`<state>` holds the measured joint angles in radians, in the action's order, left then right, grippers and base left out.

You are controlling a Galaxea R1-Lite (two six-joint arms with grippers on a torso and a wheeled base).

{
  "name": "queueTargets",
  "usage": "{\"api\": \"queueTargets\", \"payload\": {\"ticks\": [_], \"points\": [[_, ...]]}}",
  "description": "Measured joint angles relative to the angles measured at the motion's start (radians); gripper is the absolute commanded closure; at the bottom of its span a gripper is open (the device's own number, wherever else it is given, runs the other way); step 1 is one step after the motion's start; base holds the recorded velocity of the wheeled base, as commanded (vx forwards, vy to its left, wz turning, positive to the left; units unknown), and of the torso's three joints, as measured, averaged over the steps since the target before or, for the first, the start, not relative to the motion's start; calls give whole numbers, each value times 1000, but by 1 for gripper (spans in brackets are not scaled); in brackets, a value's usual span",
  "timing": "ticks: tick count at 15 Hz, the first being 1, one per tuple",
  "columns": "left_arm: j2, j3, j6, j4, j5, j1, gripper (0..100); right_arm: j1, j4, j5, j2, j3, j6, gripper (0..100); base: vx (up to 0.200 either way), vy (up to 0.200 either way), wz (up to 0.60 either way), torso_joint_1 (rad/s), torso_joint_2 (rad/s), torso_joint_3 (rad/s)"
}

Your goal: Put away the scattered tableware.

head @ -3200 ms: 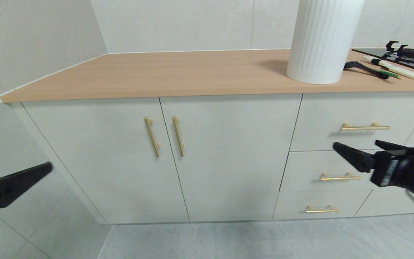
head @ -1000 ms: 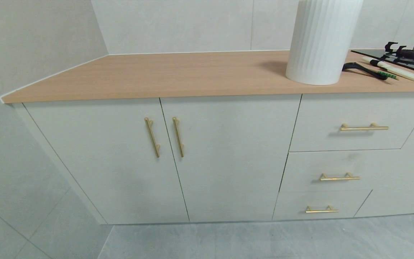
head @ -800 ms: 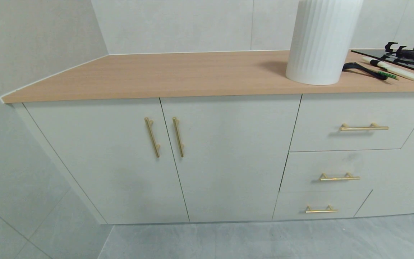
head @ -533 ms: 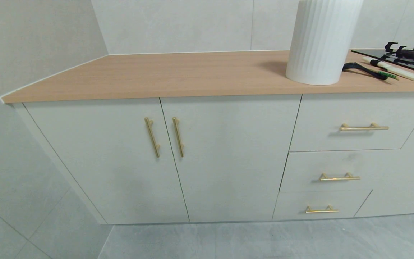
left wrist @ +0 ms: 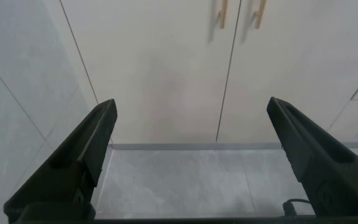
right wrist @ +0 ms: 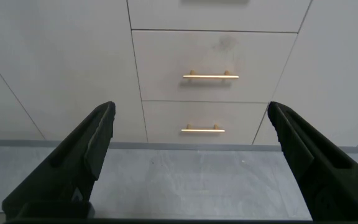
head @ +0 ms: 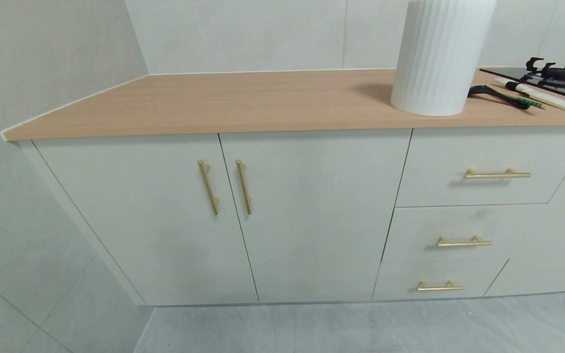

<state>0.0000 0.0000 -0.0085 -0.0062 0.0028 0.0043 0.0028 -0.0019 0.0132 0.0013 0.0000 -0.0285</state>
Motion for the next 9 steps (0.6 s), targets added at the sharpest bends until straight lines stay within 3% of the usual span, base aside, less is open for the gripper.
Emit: {"api": "queueTargets", "payload": {"ticks": [9], "points": [[0, 0, 0, 0, 0, 0, 0, 0, 0, 0, -1, 0, 1, 0, 0, -200, 0, 3, 3, 0]]}}
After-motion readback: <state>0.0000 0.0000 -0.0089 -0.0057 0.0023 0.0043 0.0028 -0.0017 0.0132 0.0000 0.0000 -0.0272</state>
